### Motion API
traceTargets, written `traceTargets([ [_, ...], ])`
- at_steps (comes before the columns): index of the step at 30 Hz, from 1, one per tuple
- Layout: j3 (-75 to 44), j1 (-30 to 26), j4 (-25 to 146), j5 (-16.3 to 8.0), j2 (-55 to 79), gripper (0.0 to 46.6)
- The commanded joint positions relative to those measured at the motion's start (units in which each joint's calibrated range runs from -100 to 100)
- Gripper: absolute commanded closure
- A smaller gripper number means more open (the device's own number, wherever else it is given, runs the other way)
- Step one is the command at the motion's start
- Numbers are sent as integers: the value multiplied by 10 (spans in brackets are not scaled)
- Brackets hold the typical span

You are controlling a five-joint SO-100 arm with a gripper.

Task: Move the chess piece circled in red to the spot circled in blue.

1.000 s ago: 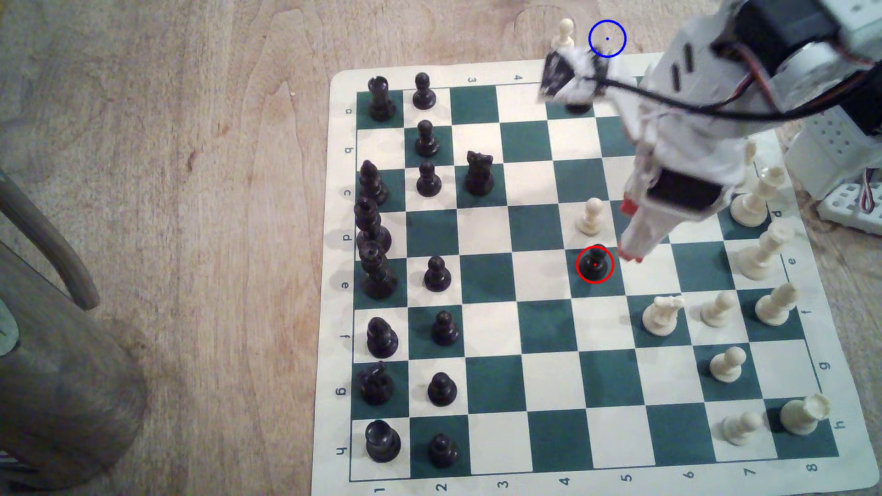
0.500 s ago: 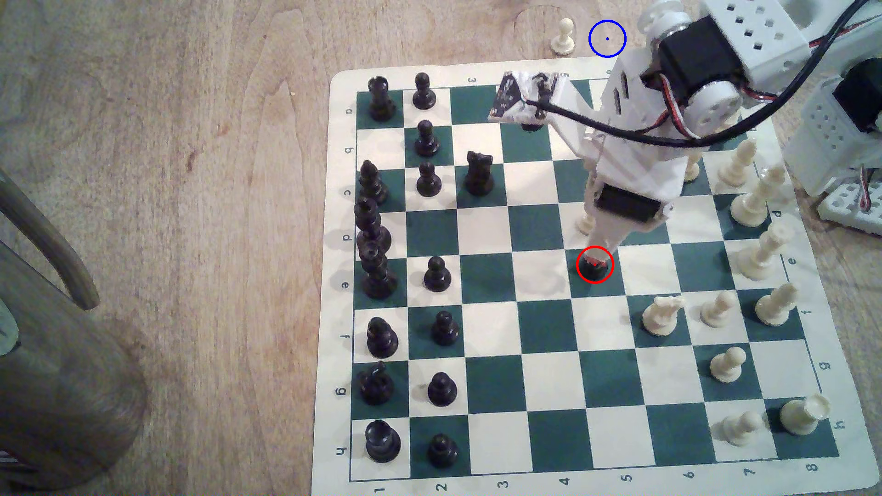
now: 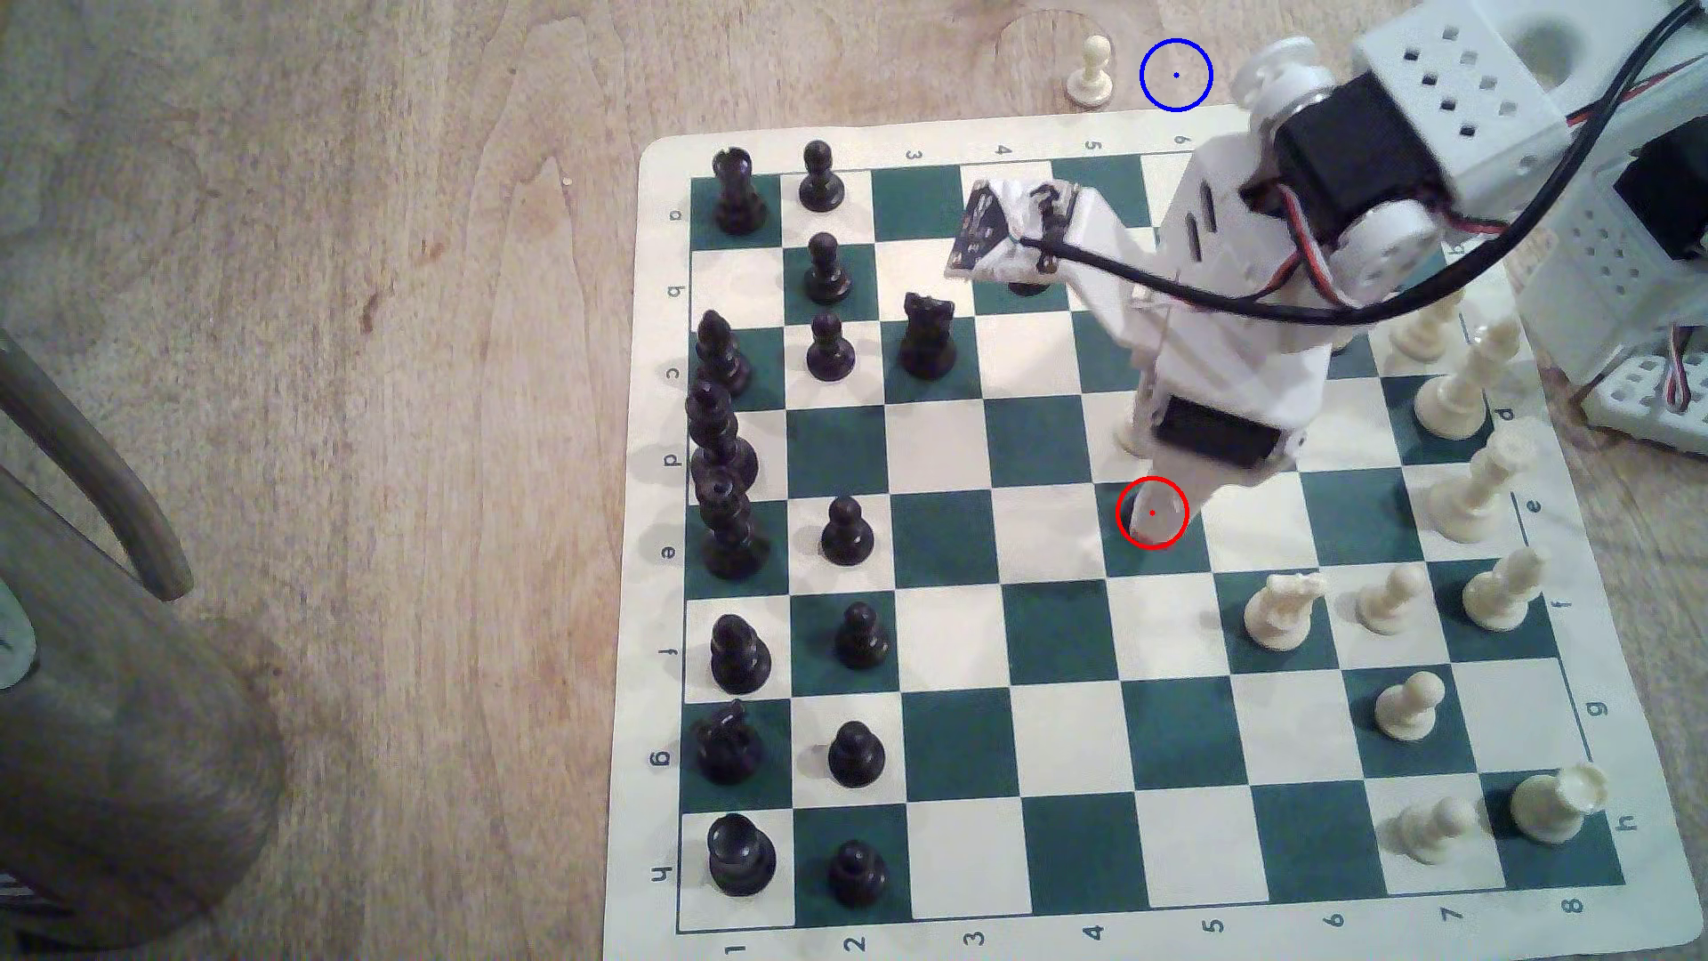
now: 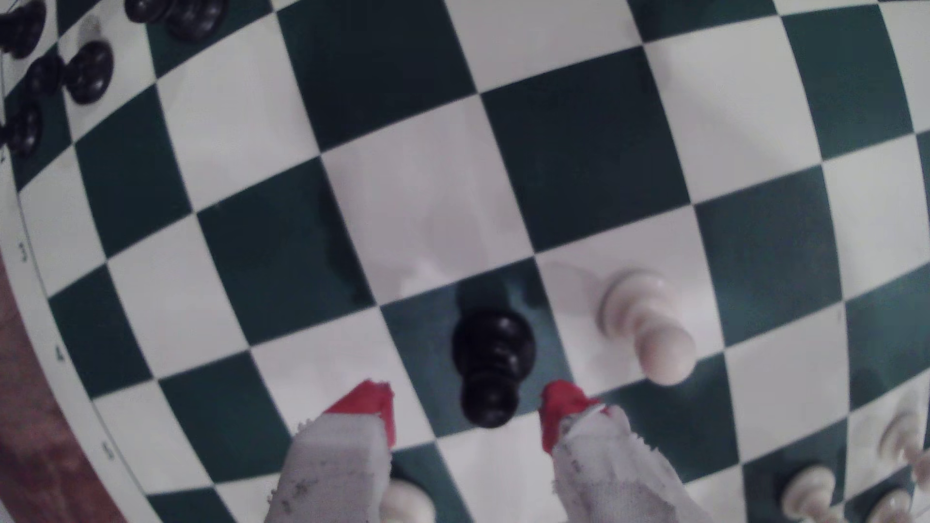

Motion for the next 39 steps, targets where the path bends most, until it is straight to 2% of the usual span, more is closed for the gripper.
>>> traceTargets([
  [1, -9, 1, -16, -2, -2, 308],
  [5, -8, -1, -24, -2, 3, 313],
  [8, -1, -3, -27, -3, 7, 301],
  [22, 16, -7, -47, -1, 17, 342],
  [34, 20, -3, -50, 2, 24, 352],
  [39, 19, -3, -50, 2, 17, 378],
])
